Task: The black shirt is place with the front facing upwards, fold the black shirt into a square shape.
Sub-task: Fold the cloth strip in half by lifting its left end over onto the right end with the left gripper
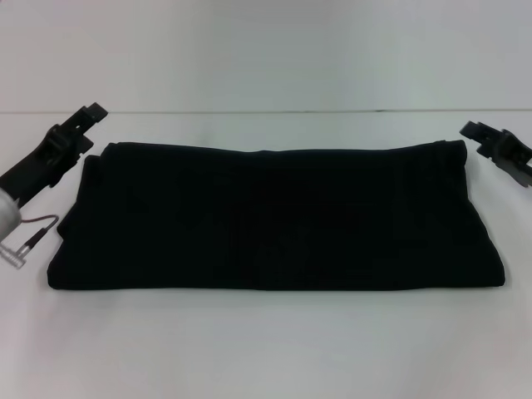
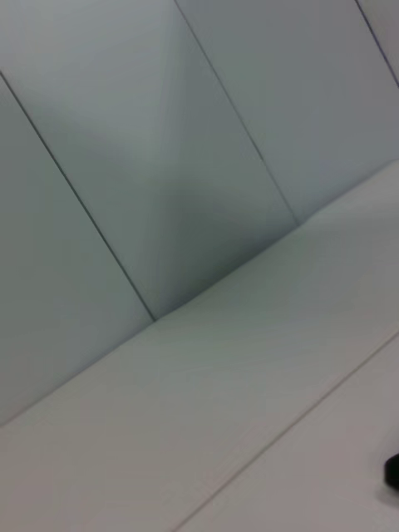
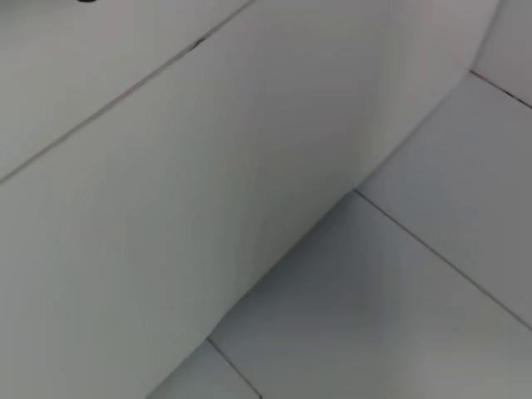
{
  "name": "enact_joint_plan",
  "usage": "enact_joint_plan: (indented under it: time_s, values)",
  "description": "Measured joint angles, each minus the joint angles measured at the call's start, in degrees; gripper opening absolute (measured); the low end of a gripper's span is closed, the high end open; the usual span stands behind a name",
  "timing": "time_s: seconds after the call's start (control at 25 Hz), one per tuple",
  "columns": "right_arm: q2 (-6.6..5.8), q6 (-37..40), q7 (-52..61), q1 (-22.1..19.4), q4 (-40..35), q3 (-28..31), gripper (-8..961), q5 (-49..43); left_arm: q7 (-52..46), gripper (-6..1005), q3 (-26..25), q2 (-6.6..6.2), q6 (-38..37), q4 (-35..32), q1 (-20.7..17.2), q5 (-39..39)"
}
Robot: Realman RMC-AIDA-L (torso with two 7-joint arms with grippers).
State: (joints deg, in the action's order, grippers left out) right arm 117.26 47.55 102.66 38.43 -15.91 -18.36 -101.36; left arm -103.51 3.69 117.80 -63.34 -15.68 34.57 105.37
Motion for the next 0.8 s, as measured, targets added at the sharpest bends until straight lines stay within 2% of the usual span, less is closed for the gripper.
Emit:
enact_joint_plan:
  time_s: [0.12, 0.2, 0.36, 0.44, 0.56, 0.68, 0.8]
  values:
    - [-0.92, 5.8, 1.5, -3.5, -0.2, 0.5, 564, 0.0, -2.0, 774, 0.1, -0.86, -4.2, 0.2, -1.6, 0.2]
    - [-1.84, 12.4, -0.6, -6.6, -0.5, 1.1, 564, 0.1, -4.2, 773, 0.6, -1.7, -7.5, 0.0, -2.9, 0.5]
    - [-2.59, 26.5, -13.6, -11.6, -2.5, 1.1, 565, -0.1, -11.5, 775, 5.2, -4.97, -13.9, -0.2, -6.3, 1.0]
    - [-2.14, 33.5, -24.0, -13.3, -3.5, 0.5, 565, -0.3, -14.6, 777, 7.7, -5.99, -16.4, -1.0, -7.8, 1.4]
    - [-1.06, 39.9, -39.1, -14.4, -4.0, -1.5, 565, -0.6, -19.2, 781, 10.5, -6.06, -20.1, -4.0, -9.5, 3.4]
    - [0.1, 40.8, -47.4, -13.8, -5.0, -5.7, 678, -1.9, -23.8, 784, 11.3, -5.88, -22.5, -6.0, -10.5, 6.9]
    - [1.2, 38.8, -49.0, -11.7, -6.1, -8.9, 775, -4.9, -27.5, 787, 11.0, -6.09, -22.9, -7.7, -11.9, 10.1]
